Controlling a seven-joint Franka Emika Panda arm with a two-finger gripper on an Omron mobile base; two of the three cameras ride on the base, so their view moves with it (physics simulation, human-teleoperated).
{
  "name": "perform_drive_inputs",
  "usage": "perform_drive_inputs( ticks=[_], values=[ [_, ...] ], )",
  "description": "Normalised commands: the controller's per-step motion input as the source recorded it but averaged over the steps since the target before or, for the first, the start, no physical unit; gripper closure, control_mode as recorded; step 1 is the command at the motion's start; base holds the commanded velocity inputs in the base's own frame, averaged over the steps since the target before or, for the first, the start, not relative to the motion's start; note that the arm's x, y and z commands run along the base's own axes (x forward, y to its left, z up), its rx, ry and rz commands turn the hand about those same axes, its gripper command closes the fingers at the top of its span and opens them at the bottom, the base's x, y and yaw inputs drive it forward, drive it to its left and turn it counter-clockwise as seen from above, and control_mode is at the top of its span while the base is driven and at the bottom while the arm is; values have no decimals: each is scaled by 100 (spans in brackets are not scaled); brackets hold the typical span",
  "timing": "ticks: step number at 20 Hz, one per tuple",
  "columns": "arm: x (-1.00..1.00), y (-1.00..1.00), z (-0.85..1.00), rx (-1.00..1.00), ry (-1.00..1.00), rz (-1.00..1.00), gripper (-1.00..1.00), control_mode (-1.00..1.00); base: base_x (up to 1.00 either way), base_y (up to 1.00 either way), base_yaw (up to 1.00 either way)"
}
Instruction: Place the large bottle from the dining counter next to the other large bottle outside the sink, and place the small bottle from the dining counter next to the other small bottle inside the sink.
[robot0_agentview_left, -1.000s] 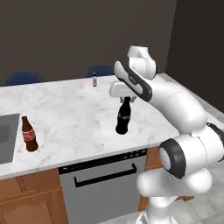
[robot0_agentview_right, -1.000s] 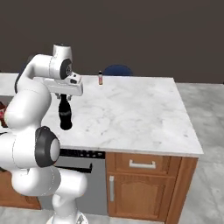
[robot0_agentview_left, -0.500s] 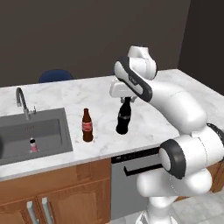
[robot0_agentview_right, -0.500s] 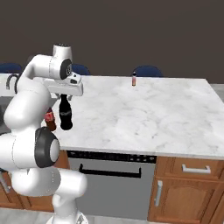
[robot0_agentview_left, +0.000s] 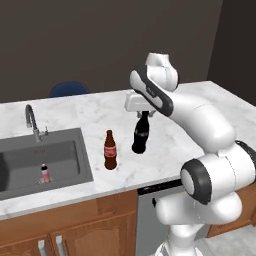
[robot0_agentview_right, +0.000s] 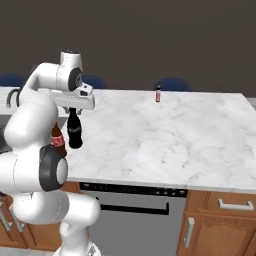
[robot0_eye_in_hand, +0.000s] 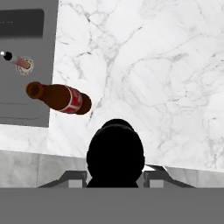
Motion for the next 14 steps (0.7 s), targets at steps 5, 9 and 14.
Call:
perform_drive_inputs(
  ticks=[5, 9, 14],
  values=[
    [0, 0, 0, 0, 0, 0, 100, 100, -1, -31, 0],
    [0, 0, 0, 0, 0, 0, 100, 100, 0, 0, 0],
    [0, 0, 0, 0, 0, 0, 100, 100, 0, 0, 0]
  ],
)
